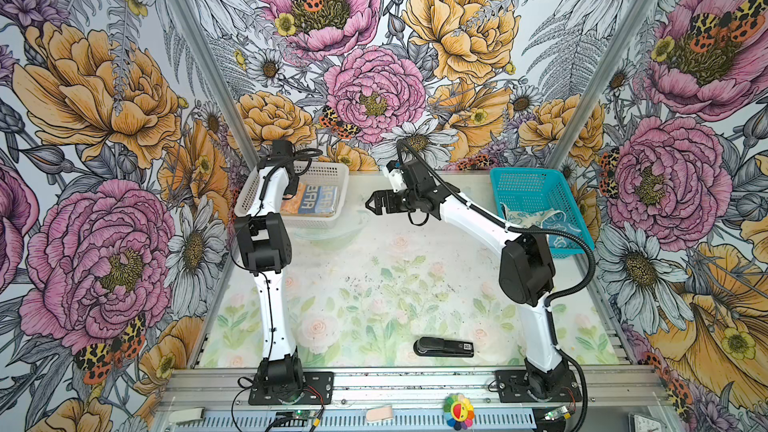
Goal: Fold and stack the towels
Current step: 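Lower the towel into the white basket and open the left gripper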
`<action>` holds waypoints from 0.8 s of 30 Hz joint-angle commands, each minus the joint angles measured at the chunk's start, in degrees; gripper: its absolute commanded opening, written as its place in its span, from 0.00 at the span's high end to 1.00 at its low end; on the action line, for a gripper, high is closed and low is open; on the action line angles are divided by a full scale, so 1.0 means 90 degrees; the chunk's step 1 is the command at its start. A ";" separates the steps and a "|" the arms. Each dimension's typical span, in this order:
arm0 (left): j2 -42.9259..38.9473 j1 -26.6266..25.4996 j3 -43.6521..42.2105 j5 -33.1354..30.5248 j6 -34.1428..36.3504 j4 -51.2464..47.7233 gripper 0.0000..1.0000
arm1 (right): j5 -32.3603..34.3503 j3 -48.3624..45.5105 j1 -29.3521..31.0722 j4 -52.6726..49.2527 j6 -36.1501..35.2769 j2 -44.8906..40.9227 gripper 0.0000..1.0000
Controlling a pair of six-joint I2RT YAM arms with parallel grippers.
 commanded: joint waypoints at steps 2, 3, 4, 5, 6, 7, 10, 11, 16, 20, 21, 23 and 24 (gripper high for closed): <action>0.0124 0.0043 0.0306 -0.0120 -0.0039 0.0129 1.00 | -0.0063 0.0193 0.0078 -0.0066 0.0085 0.0191 0.01; 0.0156 0.0042 0.0324 -0.0161 -0.0053 0.0134 1.00 | -0.0062 0.0198 0.0083 -0.0062 0.0102 0.0199 0.01; 0.0196 0.0048 0.0350 -0.0192 -0.0055 0.0134 1.00 | -0.0071 0.0203 0.0089 -0.0060 0.0095 0.0210 0.01; 0.0215 0.0042 0.0373 -0.0237 -0.0069 0.0129 1.00 | -0.0073 0.0198 0.0088 -0.0065 0.0101 0.0203 0.01; 0.0232 0.0043 0.0391 -0.0286 -0.0098 0.0138 1.00 | -0.0055 0.0189 0.0088 -0.0060 0.0095 0.0205 0.01; 0.0248 0.0042 0.0408 -0.0359 -0.0135 0.0134 1.00 | -0.0044 0.0179 0.0091 -0.0064 0.0095 0.0203 0.01; 0.0265 0.0044 0.0476 -0.0576 -0.0289 0.0137 0.66 | -0.0018 0.0177 0.0088 -0.0088 0.0070 0.0196 0.01; 0.0258 0.0056 0.0509 -0.0657 -0.0376 0.0132 0.56 | -0.0001 0.0171 0.0089 -0.0105 0.0066 0.0186 0.01; 0.0043 0.0062 0.0489 -0.0645 -0.0763 0.0127 0.01 | 0.0155 0.0160 0.0088 -0.0283 -0.0075 0.0057 0.01; -0.0265 -0.0038 0.0463 -0.0369 -0.0994 0.0134 0.01 | 0.0345 0.0007 0.0071 -0.0371 -0.0240 -0.0248 0.01; -0.0343 -0.0077 0.0461 -0.0263 -0.1058 0.0134 0.01 | 0.0392 -0.0047 0.0061 -0.0397 -0.0282 -0.0340 0.01; -0.0540 -0.0178 0.0473 0.0043 -0.1220 0.0143 0.01 | 0.0567 -0.0190 0.0006 -0.0490 -0.0387 -0.0596 0.01; -0.0630 -0.0247 0.0463 0.0147 -0.1279 0.0140 0.01 | 0.0669 -0.0265 -0.0028 -0.0543 -0.0451 -0.0725 0.01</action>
